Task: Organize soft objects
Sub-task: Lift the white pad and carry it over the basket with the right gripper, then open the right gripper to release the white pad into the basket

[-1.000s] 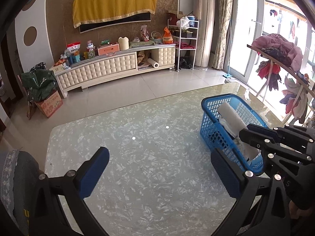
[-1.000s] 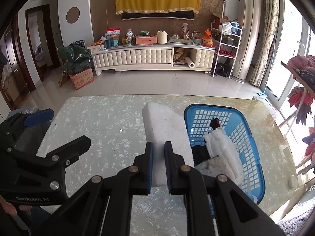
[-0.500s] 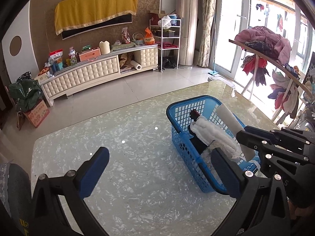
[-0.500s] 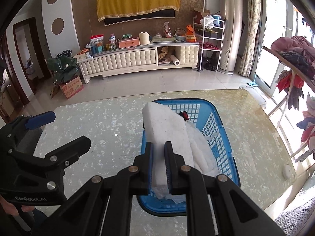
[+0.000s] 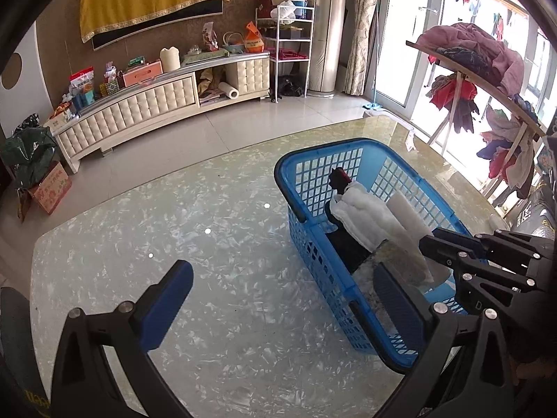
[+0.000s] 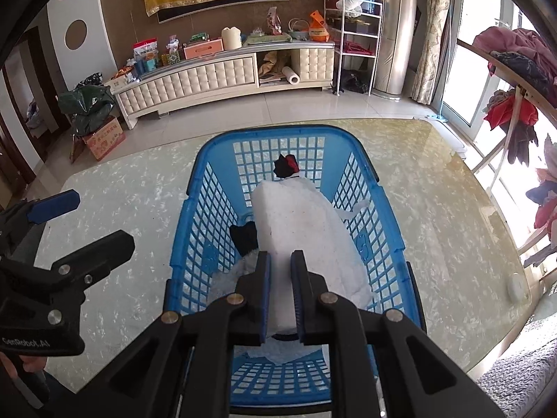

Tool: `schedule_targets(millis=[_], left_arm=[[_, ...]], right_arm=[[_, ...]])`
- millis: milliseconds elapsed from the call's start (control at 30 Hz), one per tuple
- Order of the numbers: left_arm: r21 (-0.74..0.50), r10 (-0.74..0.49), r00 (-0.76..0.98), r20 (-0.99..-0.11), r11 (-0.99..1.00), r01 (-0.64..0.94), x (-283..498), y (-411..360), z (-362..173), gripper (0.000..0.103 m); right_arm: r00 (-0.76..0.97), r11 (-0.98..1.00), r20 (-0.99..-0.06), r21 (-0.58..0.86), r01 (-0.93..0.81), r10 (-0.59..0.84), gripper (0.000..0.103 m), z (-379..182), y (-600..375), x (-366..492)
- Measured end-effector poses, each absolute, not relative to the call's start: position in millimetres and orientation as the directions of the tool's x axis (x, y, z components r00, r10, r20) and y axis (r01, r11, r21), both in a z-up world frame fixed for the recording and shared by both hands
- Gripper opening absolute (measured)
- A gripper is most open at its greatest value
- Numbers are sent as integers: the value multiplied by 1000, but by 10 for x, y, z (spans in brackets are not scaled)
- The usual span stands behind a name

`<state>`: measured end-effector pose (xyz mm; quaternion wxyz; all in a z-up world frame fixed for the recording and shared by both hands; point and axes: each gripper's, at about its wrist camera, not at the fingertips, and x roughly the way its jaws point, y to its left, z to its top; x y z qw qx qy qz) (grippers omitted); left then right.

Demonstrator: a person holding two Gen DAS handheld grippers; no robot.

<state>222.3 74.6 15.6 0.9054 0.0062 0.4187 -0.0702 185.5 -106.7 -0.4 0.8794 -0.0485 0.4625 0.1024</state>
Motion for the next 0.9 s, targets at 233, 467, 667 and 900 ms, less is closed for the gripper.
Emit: schedule_targets(millis=[233, 467, 667, 900], left_arm=[[-56, -122, 607, -785, 990, 126, 2282, 778, 11, 103], [-52, -114, 607, -787, 992, 118, 2240, 806, 30, 103], [-37, -107, 618, -779, 991, 125, 2155, 779, 75, 102], [-51, -130, 635, -762, 989, 141, 1964, 732, 158, 102]], right_arm=[[503, 970, -852, 20, -242, 143, 14, -124, -1000, 1851], [515, 968, -843, 29, -249, 158, 45, -14, -1059, 1728], [539, 970, -825, 43, -239, 169, 86, 101, -1176, 1554], [562, 977, -812, 41, -210, 155, 98, 269, -1306, 1425]])
